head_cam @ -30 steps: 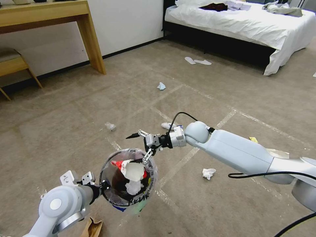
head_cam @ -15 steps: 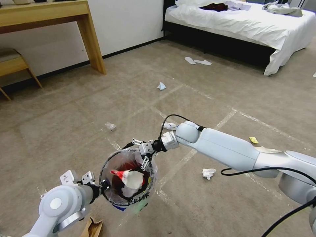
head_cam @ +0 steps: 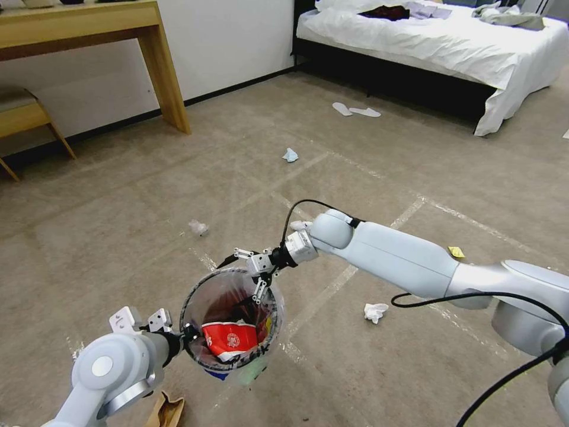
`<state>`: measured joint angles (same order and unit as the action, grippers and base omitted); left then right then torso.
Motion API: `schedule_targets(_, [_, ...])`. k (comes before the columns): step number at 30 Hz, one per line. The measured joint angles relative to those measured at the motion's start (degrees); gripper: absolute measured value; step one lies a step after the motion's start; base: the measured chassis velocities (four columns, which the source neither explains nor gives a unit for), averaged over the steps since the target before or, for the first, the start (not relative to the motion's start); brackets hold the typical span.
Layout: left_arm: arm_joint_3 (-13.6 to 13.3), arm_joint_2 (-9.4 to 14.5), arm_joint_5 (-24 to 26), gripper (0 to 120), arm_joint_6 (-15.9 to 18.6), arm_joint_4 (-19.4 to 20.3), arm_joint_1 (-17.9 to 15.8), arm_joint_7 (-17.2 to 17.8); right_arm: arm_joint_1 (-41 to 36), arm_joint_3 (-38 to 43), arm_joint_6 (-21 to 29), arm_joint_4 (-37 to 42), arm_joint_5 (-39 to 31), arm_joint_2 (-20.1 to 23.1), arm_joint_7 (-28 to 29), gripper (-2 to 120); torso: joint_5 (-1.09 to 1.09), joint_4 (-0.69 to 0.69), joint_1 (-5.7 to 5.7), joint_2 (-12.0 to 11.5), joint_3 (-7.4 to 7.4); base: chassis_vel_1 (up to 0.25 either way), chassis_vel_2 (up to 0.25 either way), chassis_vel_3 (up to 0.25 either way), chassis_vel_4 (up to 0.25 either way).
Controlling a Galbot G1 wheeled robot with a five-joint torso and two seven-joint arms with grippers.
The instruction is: Pick up the trash bin and place the garbage on the floor into it.
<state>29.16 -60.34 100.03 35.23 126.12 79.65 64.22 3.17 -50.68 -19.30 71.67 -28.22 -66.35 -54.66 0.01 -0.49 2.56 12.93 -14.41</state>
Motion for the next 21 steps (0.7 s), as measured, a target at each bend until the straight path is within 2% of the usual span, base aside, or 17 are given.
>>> schedule_targets(4, [0.0, 0.0, 0.0, 0, 0.0, 0.0, -0.1, 0.0, 0.6, 0.1, -0.2, 0.3, -2.2, 0.6, 0.2, 100, 0.0, 0.0, 0.0, 0.0, 0.0, 0.0, 0.0, 0.0, 0.0])
schedule_targets(10, [0.2, 0.3, 0.2, 0, 0.0, -0.6, -0.1, 0.0, -0.3, 4.0, -1.0, 2.5, -7.9, 4.9, 1.3, 100, 0.01, -0.02, 0.0, 0.0, 0.0, 0.0, 0.0, 0.0, 0.0])
schedule_targets(12, [0.6, 0.5, 0.3, 0, 0.0, -1.0, -0.1, 0.0, -3.5, 9.5, -1.2, 4.7, -12.7, 8.4, 4.6, 100, 0.01, -0.03, 0.0, 0.0, 0.0, 0.0, 0.0, 0.0, 0.0])
schedule_targets(14, [0.7, 0.6, 0.3, 0, 0.0, -1.0, 0.0, 0.0, -4.2, 10.9, -1.2, 5.0, -13.3, 8.9, 5.2, 100, 0.02, -0.04, 0.0, 0.0, 0.0, 0.0, 0.0, 0.0, 0.0])
schedule_targets(16, [1.0, 1.0, 0.7, 0, 0.0, -1.0, 0.2, 0.0, -8.5, 19.1, -1.2, 6.2, -15.0, 11.3, 8.5, 100, 0.02, -0.04, 0.0, 0.0, 0.0, 0.0, 0.0, 0.0, 0.0])
schedule_targets(18, [1.1, 1.1, 0.7, 0, 0.0, -1.0, 0.2, 0.0, -9.5, 20.8, -1.2, 6.4, -15.2, 11.7, 9.5, 100, 0.02, -0.03, 0.0, 0.0, 0.0, 0.0, 0.0, 0.0, 0.0])
schedule_targets(20, [1.6, 1.4, 0.8, 0, 0.0, -0.8, 0.5, 0.0, -13.9, 27.9, -1.4, 6.9, -16.2, 13.3, 12.7, 100, 0.02, -0.02, 0.0, 0.0, 0.01, 0.0, 0.0, 0.0, 0.0])
schedule_targets(21, [1.6, 1.4, 0.8, 0, 0.0, -0.8, 0.5, 0.0, -13.9, 27.9, -1.4, 6.9, -16.2, 13.3, 12.7, 100, 0.02, -0.02, 0.0, 0.0, 0.01, 0.0, 0.0, 0.0, 0.0])
